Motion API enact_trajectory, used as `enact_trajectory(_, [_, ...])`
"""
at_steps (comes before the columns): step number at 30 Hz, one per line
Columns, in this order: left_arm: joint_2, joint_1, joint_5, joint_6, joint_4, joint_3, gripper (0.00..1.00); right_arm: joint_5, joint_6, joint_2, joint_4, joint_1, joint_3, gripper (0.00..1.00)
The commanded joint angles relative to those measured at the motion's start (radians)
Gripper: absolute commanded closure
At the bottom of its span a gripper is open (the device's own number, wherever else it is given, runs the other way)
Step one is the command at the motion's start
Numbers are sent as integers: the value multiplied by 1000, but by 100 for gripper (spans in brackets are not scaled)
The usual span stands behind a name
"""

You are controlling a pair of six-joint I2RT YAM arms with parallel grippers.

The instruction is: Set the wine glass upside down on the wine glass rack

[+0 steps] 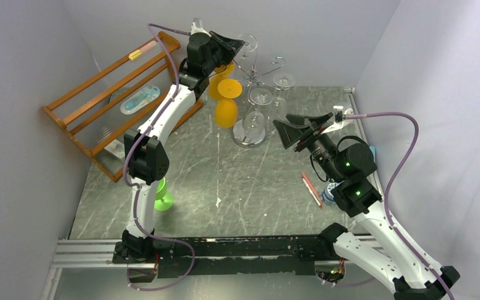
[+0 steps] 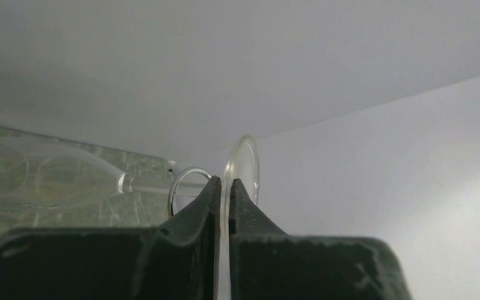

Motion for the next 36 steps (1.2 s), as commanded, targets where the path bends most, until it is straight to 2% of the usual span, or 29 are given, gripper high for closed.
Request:
enact_trajectory(1, [-72,-13,-91,27,-50,12,95,-3,9,-7,14,-2,-13,41])
enact_trajectory(5, [-78,-23,-124,33,-97,16,95,-4,10,-9,13,-3,-14,41])
enact_trajectory(11, [-87,-38,-179,50,-164,26,88,1,10,-17,13,-3,-19,41])
enact_trajectory(18, [-96,-48,-249,69,-242,46,87,3,10,-22,14,-3,-26,41])
enact_trajectory(28, [-101,-52,-269,86,-279,62,74,2,10,-21,16,-3,-26,40])
enact_trajectory(36, [-148,-55,-282,100,-284,23,69,7,12,-23,17,-3,-27,41])
